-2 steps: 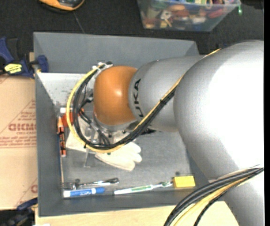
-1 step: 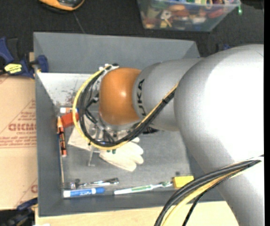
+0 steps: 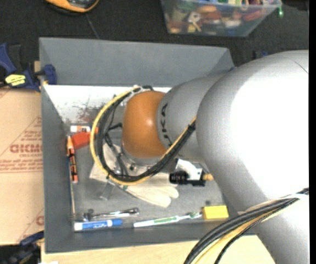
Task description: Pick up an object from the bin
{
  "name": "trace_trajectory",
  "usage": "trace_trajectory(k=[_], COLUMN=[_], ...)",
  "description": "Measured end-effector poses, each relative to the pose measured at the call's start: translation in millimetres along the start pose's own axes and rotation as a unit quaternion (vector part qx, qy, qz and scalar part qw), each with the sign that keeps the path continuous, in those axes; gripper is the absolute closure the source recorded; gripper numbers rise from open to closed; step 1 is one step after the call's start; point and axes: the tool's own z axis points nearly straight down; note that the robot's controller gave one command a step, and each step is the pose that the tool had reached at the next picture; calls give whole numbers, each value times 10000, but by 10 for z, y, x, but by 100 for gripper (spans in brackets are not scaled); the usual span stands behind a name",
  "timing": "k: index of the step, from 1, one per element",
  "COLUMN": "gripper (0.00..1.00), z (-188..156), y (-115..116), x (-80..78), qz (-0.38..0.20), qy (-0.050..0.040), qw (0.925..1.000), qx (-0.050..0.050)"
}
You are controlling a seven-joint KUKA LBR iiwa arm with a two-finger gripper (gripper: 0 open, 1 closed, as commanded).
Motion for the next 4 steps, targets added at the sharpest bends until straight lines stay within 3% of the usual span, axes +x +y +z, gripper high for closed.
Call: trace_trajectory(k=[1, 2, 4], gripper=[0, 100, 100], z=[-2, -11, -20], y=[231, -381, -380], x=[-232, 310, 308], qz=[-1869, 1149, 1150], qy=[-26, -28, -29], qw=[9824, 9934, 9934], qx=[-15, -27, -33])
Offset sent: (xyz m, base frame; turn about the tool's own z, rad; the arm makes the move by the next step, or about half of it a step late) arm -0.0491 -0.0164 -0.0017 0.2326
